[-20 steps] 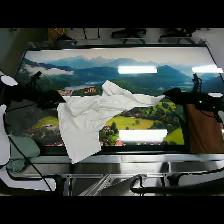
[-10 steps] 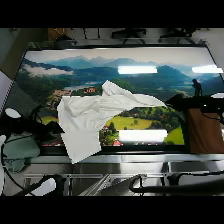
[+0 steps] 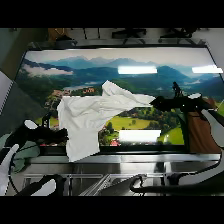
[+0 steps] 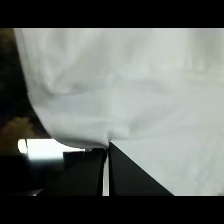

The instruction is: Fold the shirts.

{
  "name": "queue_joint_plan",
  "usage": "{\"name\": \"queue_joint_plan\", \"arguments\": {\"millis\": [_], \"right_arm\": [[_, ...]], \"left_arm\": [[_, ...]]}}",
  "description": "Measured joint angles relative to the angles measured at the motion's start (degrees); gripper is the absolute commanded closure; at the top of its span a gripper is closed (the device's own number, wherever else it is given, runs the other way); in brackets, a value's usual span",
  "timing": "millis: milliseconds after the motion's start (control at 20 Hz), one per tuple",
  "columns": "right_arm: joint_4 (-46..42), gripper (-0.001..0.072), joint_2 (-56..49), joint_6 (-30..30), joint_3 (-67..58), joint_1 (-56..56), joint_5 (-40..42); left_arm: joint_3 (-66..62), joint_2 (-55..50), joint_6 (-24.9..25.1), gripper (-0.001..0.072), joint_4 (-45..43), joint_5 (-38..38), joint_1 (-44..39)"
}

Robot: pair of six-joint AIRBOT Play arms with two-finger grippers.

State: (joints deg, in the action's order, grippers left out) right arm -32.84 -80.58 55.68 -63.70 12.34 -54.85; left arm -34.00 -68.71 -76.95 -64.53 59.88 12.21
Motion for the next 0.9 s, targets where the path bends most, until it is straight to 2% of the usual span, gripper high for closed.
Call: {"name": "queue_joint_plan", "arguments": {"millis": [50, 100, 200, 500, 700, 900], "right_arm": [[0.44, 0.0511, -0.33, -0.17, 0.0, -0.37, 1.49], [0.61, 0.0636, -0.68, -0.24, 0.0, -0.7, 3.72], [1.77, 0.069, -1.03, -1.4, 0.09, -1.01, 5.57], [3.93, 0.0692, 1.57, -4.33, -0.76, -1.25, 7.41], [5.75, 0.0693, 9.18, -4.83, -5.75, -1.22, 4.98], [7.45, 0.0693, 19.65, -5.01, -16.41, -0.48, 3.74]], "left_arm": [[-0.5, -0.07, -0.02, 0.0689, 0.02, -1.44, -0.74], [-1.18, -0.28, 0.0, 0.069, 0.02, -2.49, -1.51], [-3.04, -1.51, 0.0, 0.0691, 0.02, -3.39, -2.75], [-13.14, -3.21, 0.26, 0.0693, 0.02, -1.11, -4.76], [-24.9, 2.51, 0.44, 0.0693, 0.0, 1.86, -4.96], [-42.99, 10.49, 0.5, 0.0694, -0.42, 5.16, -4.83]]}}
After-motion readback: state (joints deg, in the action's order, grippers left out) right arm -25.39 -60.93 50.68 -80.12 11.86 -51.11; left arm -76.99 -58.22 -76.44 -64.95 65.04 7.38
